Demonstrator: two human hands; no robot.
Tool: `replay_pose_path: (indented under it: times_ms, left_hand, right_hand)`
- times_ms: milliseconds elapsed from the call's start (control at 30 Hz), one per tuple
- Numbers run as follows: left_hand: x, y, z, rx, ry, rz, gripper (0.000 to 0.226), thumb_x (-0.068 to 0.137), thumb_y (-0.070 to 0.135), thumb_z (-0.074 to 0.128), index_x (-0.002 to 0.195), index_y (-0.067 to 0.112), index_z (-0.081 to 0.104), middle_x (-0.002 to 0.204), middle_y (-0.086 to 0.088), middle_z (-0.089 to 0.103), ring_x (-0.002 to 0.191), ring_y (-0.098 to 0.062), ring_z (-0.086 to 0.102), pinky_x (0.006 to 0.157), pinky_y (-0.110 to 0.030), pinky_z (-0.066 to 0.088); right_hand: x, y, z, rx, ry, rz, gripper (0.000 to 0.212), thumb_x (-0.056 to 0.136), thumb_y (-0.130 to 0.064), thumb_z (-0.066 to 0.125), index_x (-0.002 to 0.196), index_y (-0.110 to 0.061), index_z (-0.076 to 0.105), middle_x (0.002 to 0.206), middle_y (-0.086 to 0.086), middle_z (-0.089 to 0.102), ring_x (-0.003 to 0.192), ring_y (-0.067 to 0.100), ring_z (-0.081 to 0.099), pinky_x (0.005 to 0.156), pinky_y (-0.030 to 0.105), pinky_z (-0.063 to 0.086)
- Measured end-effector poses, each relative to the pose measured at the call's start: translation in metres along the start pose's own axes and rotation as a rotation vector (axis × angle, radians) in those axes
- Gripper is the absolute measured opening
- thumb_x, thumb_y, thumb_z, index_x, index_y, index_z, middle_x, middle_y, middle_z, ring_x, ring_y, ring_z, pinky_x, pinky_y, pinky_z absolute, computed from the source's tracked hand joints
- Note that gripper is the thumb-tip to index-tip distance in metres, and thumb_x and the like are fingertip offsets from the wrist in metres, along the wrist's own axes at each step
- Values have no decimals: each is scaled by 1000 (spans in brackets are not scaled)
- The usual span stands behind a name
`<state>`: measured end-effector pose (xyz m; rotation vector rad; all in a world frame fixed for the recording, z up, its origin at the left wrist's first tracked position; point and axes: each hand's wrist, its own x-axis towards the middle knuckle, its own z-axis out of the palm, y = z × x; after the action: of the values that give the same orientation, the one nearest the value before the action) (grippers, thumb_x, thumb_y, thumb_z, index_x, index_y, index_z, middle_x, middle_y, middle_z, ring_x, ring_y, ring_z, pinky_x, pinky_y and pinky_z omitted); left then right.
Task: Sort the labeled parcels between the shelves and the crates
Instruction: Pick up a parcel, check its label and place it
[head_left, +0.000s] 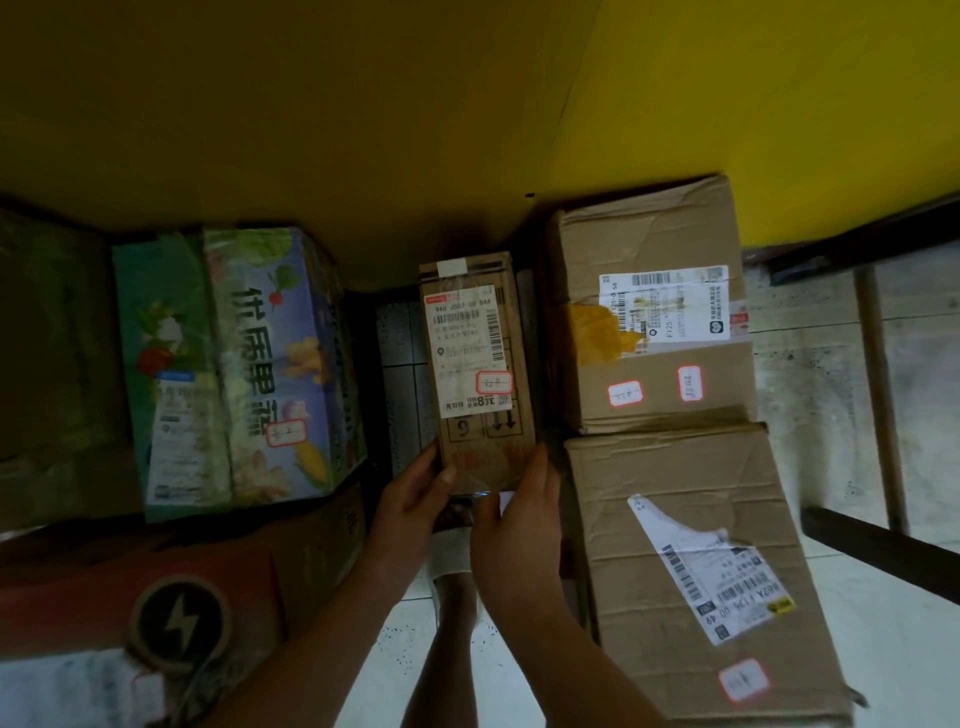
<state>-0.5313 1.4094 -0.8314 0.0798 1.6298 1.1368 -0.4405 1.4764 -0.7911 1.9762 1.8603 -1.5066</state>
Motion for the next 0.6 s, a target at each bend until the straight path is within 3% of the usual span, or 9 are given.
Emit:
replay_pose_path:
  times_ms: [300, 433, 600]
  left_hand:
    - [4, -1, 4, -22, -2, -12, 37, 103, 17, 50, 138, 26, 58, 129, 7, 69, 121, -10, 64, 93, -24, 54]
    - [6, -2, 2, 1, -6, -11, 37, 103, 21, 51, 139, 28, 58, 130, 8, 69, 123, -11, 63, 100, -32, 51]
    - [7, -3, 0, 6, 16, 4, 36, 104, 20, 50, 139, 22, 58, 127, 6, 71, 117, -8, 66, 98, -26, 53]
  right_hand:
    - [3, -3, -2, 21, 46, -3, 73, 96, -14, 58, 157, -16, 19, 157, 5, 31, 142, 22, 40, 114, 44, 41]
    - [1, -5, -1, 7, 43, -6, 78, 96, -12, 58, 158, -18, 13, 160, 4, 26, 144, 22, 37, 115, 44, 40]
    - [-6, -3, -1, 12, 4, -12, 75, 96, -9, 53, 159, -16, 12, 159, 5, 26, 144, 22, 36, 115, 43, 40]
